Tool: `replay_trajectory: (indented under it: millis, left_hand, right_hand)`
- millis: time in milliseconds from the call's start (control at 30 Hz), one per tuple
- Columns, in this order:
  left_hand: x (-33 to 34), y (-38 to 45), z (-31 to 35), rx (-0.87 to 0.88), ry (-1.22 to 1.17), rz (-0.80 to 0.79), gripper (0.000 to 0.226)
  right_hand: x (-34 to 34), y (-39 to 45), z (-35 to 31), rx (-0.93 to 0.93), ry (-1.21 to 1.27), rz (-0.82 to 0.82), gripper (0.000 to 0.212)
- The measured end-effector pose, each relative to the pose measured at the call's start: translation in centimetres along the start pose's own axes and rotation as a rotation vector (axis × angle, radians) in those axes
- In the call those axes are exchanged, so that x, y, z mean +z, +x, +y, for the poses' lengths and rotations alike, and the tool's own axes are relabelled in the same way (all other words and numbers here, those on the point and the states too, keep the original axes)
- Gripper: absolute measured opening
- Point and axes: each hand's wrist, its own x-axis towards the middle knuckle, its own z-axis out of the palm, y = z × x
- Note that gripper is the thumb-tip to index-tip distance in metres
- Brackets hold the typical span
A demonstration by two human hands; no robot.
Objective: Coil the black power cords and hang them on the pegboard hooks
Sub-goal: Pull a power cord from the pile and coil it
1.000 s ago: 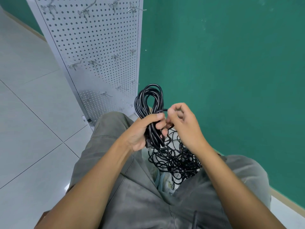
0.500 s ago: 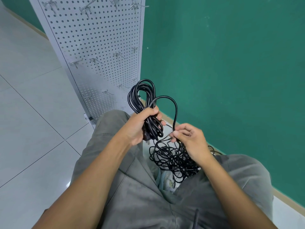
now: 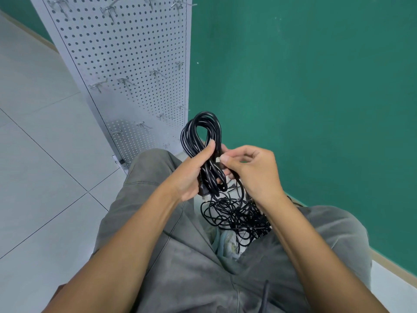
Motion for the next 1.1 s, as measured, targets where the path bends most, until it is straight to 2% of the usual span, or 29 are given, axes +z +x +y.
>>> replay_trajectory:
  millis: [200,300,467,600,700,800,867,967,1100]
  left_hand:
    - [-0.6,0.1,-0.4,0.079,0.078,-0.062,0.042]
    - [-0.8,0.4,-0.8,0.093,0.081,-0.010,0.036]
    - [-0.5,0.8,-0.8,0.114,-0.019,0.055,0.031]
    - [-1.2,0.8,-0.3,0.119,-0.085,0.029,0.049]
    - [-1.2,0.9,0.2,0.146,-0.161,0.125,0.030]
    - [-1.1,0.8,0.8,0.191,-0.339,0.238,0.033]
    - [-1.6,0.7,1.1,0.220,-0.432,0.300,0.034]
    - [-1.9,0.6,1.4,0.236,-0.504,0.366,0.034]
    - [-2.0,0.9,1.4,0.254,-0.568,0.445,0.038]
  right_hand:
    - [0.3,0.7,-0.3,0.172,0.116,-0.034,0.018]
    - [0.2,0.9,0.2,0.231,0.076,-0.096,0.033]
    - [0.7,1.0,0.9,0.106,-0.026,-0.148,0.019]
    - [0.3,1.1,2.8,0.075,-0.120,-0.245,0.031]
    - [0.0,1.1,4.1,0.060,-0.207,-0.315,0.042]
    - [-0.5,0.7,6.4,0.104,-0.302,-0.394,0.048]
    - [-1.1,0.5,8.6,0.156,-0.356,-0.450,0.045]
    - [-2.2,0.2,10.4,0.162,-0.507,-0.494,0.026]
    - [-2.9,0.4,11.0,0.082,-0.569,-0.436,0.018]
